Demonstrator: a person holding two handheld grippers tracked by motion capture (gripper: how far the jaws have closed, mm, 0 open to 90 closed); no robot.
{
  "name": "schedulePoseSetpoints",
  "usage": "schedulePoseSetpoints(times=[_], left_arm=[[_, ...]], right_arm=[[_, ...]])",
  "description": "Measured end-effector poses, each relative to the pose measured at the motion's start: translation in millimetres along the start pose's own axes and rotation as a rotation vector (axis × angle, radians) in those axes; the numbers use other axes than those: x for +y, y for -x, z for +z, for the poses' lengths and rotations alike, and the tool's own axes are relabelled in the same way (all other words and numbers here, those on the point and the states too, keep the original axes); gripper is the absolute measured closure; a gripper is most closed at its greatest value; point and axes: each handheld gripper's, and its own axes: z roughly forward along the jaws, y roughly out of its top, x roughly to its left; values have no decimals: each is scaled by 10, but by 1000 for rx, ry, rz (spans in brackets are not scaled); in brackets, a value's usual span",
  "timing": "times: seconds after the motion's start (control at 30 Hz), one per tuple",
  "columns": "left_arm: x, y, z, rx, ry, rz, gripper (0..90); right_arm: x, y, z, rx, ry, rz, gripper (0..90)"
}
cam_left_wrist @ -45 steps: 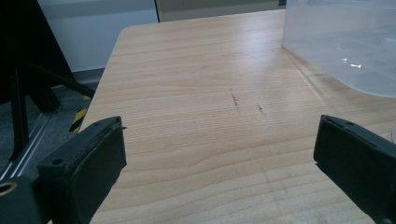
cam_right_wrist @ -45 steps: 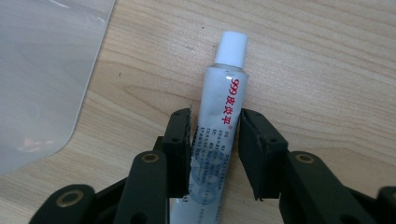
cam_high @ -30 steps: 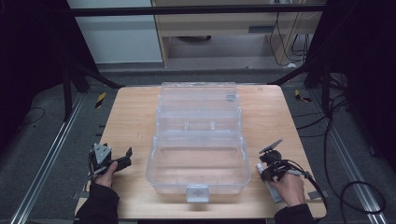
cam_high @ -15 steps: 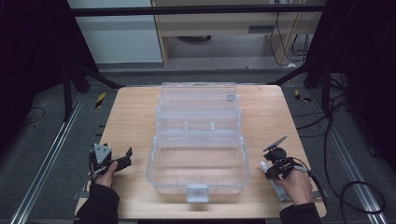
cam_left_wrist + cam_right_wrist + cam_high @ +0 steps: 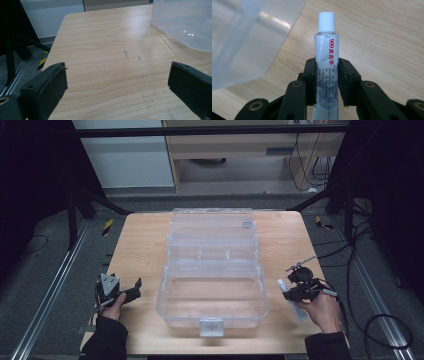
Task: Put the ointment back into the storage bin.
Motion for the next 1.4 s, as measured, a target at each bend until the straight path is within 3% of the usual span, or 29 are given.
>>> schedulePoseSetpoints(times=[0.27, 0.47, 0.53, 0.63, 0.73, 1.03, 1.07, 1.2, 1.4], left_arm=[[-1, 2, -2, -4, 2, 4, 18], [-1, 1, -4, -6, 3, 4, 18], [-1, 1, -3, -6, 3, 4, 18], [-1, 1, -3, -7, 3, 5, 18], [-1, 2, -3, -7, 3, 5, 18], [-1, 0, -3, -8, 3, 5, 18], [-1, 1, -3, -8, 3, 5, 18], [-1, 2, -3, -8, 3, 5, 18], [-1, 1, -2, -9, 2, 6, 18]], right_arm=[[128, 1, -232, 24, 103, -44, 698], [208, -38, -438, 55, 167, -114, 698], [247, -57, -518, 72, 188, -163, 698], [277, -81, -570, 84, 194, -198, 698], [348, -132, -661, 119, 212, -283, 698], [479, -249, -755, 172, 207, -384, 698], [518, -300, -769, 174, 211, -425, 698], [591, -380, -783, 181, 203, -480, 698], [690, -576, -793, 201, 180, -601, 698]])
